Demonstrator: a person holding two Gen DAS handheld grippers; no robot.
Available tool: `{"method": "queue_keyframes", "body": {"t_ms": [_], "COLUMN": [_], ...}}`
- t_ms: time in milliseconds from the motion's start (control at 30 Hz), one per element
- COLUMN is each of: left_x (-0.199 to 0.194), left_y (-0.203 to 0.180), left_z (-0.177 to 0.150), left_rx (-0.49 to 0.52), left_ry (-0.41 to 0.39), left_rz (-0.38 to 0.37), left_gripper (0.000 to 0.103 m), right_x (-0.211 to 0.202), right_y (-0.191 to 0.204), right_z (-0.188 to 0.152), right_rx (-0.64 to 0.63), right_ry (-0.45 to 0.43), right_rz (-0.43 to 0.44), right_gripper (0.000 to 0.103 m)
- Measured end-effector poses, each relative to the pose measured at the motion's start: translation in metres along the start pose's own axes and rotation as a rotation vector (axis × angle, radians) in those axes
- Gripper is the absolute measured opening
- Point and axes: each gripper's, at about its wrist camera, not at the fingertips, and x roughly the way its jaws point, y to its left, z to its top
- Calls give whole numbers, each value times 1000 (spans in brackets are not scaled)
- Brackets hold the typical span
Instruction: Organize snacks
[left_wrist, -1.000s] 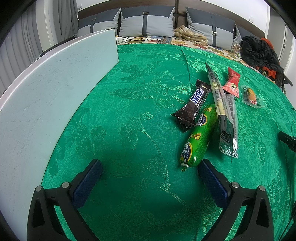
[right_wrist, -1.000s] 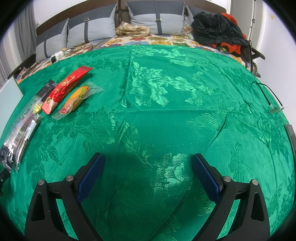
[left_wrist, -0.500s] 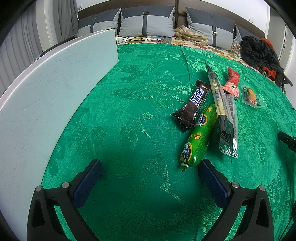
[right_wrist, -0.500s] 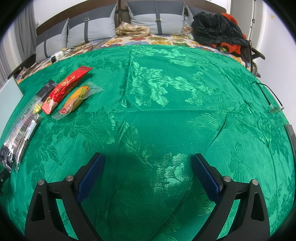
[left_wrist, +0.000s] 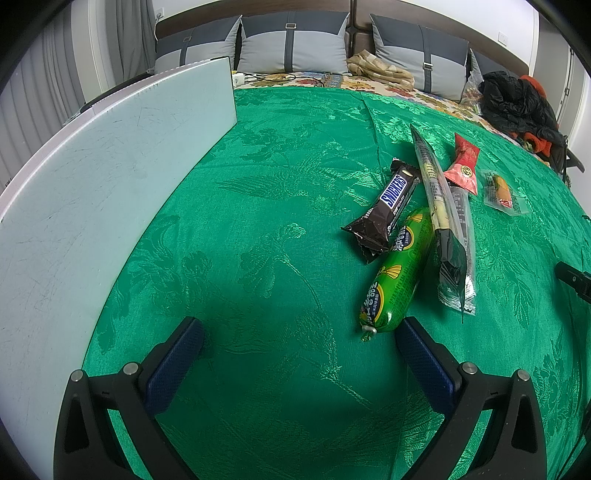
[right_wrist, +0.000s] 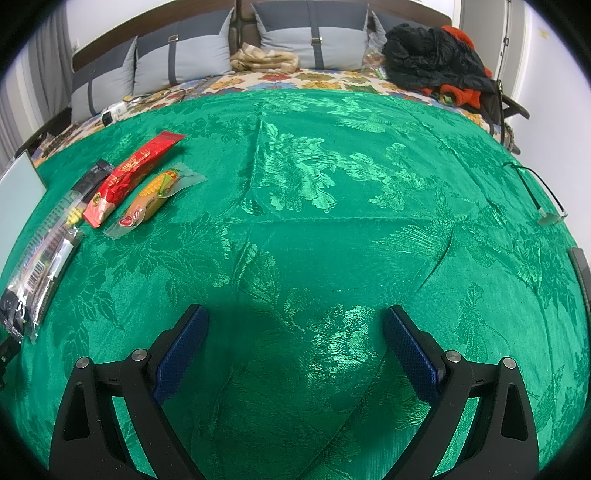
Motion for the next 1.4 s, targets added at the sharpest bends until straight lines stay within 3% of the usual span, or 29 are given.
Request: {"method": "queue_keyframes", "body": {"t_ms": [1233,1400], "left_x": [-1,-9], "left_y": [0,2], "left_z": [0,4], "left_rx": [0,59], "left_ry": [2,91], "left_rz": [0,-93], "left_gripper": [103,99], "right_x": [0,1], "right_y": [0,0], "right_z": [0,0], "right_rx": [0,0], "right_ry": [0,0], "right_rz": [-1,-1], "right_gripper": [98,98]}}
